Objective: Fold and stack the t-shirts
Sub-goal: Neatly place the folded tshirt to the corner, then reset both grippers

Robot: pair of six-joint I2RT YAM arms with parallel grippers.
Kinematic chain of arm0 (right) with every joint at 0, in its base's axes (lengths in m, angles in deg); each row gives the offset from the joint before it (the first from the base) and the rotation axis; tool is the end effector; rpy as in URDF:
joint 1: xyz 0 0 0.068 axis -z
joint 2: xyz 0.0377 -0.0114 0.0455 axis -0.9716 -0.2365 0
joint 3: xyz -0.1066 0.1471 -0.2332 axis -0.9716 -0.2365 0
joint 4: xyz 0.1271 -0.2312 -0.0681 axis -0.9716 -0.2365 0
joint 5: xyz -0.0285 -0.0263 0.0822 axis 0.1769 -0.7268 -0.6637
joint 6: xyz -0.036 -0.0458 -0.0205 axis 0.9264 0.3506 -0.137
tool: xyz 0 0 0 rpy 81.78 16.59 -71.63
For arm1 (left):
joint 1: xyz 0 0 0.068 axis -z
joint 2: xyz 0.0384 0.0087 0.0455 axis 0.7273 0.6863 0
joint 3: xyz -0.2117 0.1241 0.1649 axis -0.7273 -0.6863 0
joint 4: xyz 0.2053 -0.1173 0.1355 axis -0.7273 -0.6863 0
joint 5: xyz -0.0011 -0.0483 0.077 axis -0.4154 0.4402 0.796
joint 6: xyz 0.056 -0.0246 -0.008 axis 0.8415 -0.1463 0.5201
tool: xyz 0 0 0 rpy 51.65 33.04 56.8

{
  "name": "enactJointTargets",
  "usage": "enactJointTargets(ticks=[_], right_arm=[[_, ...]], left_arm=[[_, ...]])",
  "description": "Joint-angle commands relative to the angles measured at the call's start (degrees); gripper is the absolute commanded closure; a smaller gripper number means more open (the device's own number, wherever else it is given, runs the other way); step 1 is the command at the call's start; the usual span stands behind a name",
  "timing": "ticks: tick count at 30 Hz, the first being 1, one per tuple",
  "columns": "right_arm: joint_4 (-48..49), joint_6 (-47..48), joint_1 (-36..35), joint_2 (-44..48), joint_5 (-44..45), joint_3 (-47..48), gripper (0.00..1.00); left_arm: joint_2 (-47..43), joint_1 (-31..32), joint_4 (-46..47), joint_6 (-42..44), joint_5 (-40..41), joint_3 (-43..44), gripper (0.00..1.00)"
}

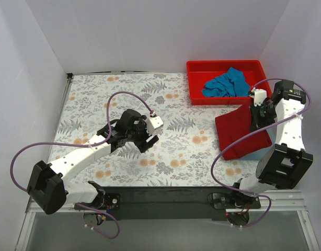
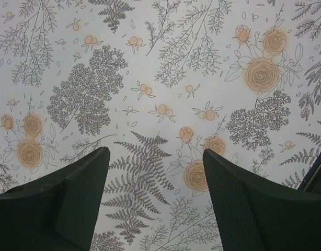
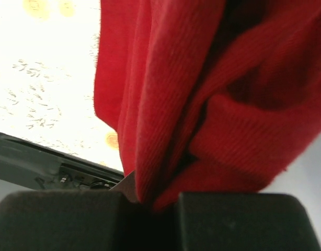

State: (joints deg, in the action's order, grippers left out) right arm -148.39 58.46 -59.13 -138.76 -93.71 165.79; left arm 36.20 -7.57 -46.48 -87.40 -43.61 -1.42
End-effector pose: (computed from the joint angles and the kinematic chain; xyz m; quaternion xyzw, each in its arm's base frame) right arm 0.2761 -0.0733 0.3409 -0.1544 0.9692 0.0486 0.1854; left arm 0.2037 -0.1788 0.2679 0.2267 0.8968 -0.2607 0.2764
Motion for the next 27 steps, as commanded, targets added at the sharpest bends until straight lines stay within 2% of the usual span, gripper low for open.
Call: enactJointTargets(ticks=[1,10,11,13,14,15,19,21,26,27], right_arm=[[2.3,4.1,2.5,-0.9,-0.3,-0.1,0.99],[6.5,9.5,7.8,-5.4,-0.2,0.1,0.99],[7.2,10.3,7.9,-5.7,0.1,-0.2,0.95],[9.5,11.1,8.0,-6.3,1.5,-0.8,0.68],[10.3,11.3,8.1,-6.5,2.0,-0.6,0.21],[11.2,11.6,8.4,-6.8,2.9,-0.1,0.03],[11.3,11.8,9.1,-6.9,4.2,4.3,0.02],[11.3,12.1,9.1,-6.1,4.4,7.0,0.02],[10.8,12.9,8.8,-3.6,2.3,8.9,0.02],[10.6,12.9,8.1,-2.6,1.7,8.8,0.02]], left_arm=[[-0.3,-0.2,-1.0,0.9,0.6,0.9,0.29],[1.1,-0.2,-2.3,1.4,1.6,1.6,0.28],[1.3,-0.2,-2.4,1.3,1.7,1.8,0.28],[1.6,-0.2,-3.1,1.4,1.9,2.3,0.28],[1.7,-0.2,-3.2,1.3,2.1,2.8,0.28],[1.7,-0.2,-3.5,1.2,2.4,3.0,0.27],[1.5,-0.5,-4.1,-0.5,4.0,4.3,0.26],[1.4,-1.0,-3.9,-3.7,5.0,4.6,0.19],[2.2,-6.2,-6.0,-12.2,1.9,6.8,0.15],[3.0,-8.8,-7.0,-15.9,-0.2,8.9,0.15]])
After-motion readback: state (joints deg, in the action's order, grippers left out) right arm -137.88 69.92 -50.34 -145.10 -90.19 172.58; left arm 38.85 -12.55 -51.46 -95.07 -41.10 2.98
